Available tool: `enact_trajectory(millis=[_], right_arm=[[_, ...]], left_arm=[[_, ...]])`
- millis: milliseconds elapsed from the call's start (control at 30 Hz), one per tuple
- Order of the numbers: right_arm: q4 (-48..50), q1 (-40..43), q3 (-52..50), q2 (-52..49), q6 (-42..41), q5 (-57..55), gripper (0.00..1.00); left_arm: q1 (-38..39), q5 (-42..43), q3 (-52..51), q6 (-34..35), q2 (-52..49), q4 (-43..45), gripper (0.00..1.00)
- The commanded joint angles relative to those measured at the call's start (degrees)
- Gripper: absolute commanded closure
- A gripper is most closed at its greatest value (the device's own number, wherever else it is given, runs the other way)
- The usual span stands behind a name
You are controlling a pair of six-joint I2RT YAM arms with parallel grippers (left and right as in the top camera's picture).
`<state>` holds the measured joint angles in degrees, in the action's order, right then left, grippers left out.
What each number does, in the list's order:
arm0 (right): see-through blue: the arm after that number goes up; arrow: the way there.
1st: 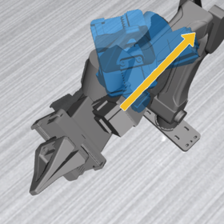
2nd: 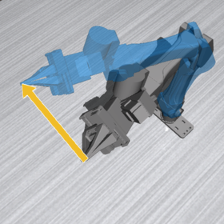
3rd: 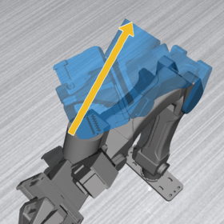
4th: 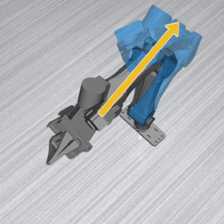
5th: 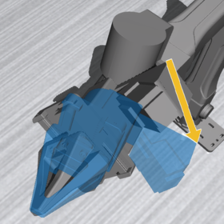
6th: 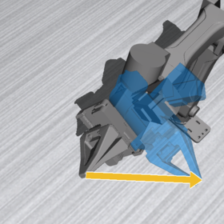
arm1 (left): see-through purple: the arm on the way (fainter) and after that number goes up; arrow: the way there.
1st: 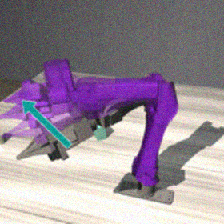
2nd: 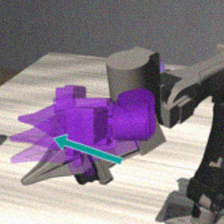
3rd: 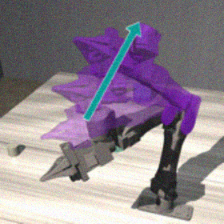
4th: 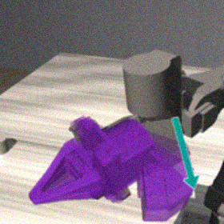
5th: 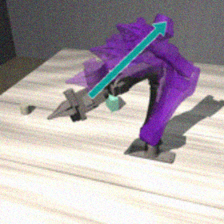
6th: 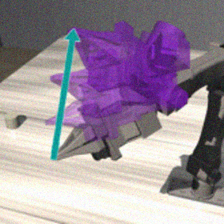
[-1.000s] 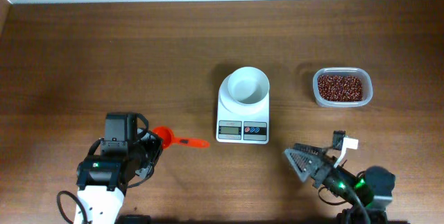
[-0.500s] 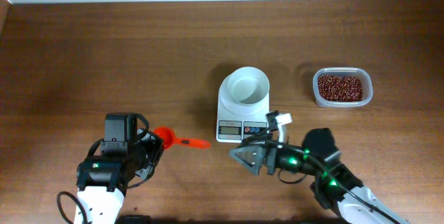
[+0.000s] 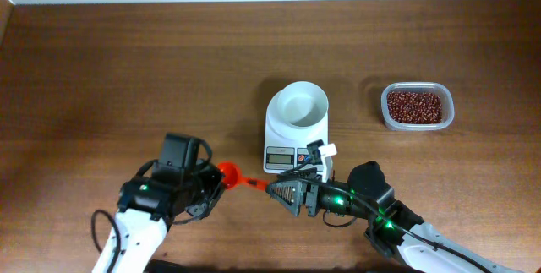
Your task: Scoop and weigh 50g on scale
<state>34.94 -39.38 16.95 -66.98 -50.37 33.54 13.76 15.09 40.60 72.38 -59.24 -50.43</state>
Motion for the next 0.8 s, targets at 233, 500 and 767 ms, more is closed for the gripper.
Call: enact_trajectory(millis=[233, 500, 767], right_arm=[[-2.7, -0.4, 0.6, -0.3, 0.4, -1.2, 0.46], [-2.7, -0.4, 0.6, -0.3, 0.3, -1.2, 0.56], [-3.1, -0.4, 0.6, -0.3, 0.4, -1.2, 0.65]], left_arm=[[7.9, 1.8, 0.0, 6.4, -5.5, 7.2, 1.00], [9.9, 1.7, 0.0, 6.5, -5.5, 7.8, 1.00], [11.1, 1.9, 0.0, 6.5, -5.5, 8.4, 1.00]])
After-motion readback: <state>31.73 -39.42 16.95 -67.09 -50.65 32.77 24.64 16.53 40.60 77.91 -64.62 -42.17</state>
